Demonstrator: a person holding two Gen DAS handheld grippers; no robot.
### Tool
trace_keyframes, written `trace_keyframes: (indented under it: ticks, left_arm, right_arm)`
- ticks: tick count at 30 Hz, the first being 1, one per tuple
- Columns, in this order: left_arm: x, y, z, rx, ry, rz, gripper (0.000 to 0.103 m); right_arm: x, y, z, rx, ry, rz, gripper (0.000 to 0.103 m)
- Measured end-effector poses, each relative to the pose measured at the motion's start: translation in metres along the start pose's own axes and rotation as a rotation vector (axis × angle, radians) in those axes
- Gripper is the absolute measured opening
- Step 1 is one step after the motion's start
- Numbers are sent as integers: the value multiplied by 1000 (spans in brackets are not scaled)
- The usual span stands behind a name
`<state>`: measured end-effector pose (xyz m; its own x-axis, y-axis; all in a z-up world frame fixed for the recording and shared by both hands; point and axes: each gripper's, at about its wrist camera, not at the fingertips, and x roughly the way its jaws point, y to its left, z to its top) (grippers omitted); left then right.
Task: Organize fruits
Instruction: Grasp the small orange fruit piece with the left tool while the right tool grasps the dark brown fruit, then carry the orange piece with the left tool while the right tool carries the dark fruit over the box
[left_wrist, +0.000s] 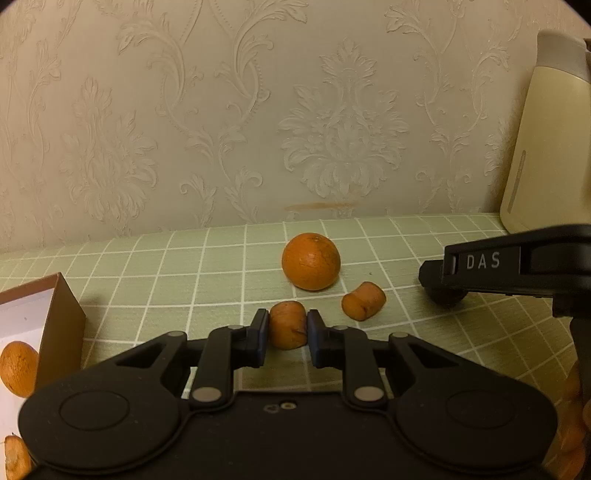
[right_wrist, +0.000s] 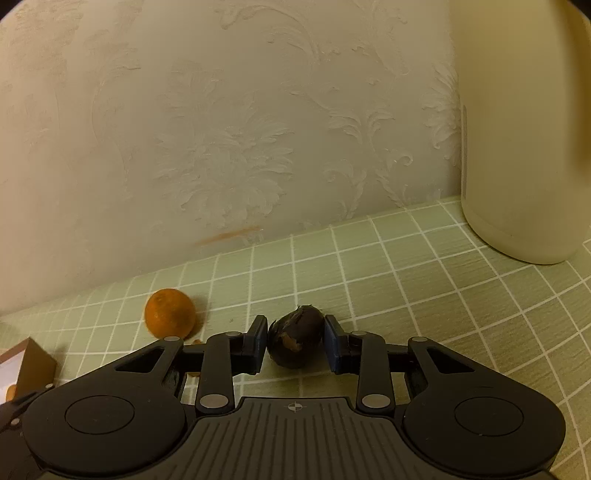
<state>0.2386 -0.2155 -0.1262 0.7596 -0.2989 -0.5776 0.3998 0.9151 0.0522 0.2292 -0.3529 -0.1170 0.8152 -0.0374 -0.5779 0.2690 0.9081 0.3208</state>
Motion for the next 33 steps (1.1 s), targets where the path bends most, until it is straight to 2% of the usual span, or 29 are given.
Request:
trace_keyframes:
  ticks: [10,16,25,33]
  left_arm:
    - [-19,4,-2,-30,0,-17,12]
    - [-38,7,-2,-38,-7,-19,12]
    - [-82,12,-6,-28,-40,-30,12]
    - [-125,13,-18,8,-64,-38,12]
  right_arm:
    - [-29,10,-7,-34,-16,47,33]
    - [-51,22,-23,-71,-4,70,33]
    - [-96,31,-36,-107,-26,86,33]
    - [-138,44,-65,-115,-14,118,33]
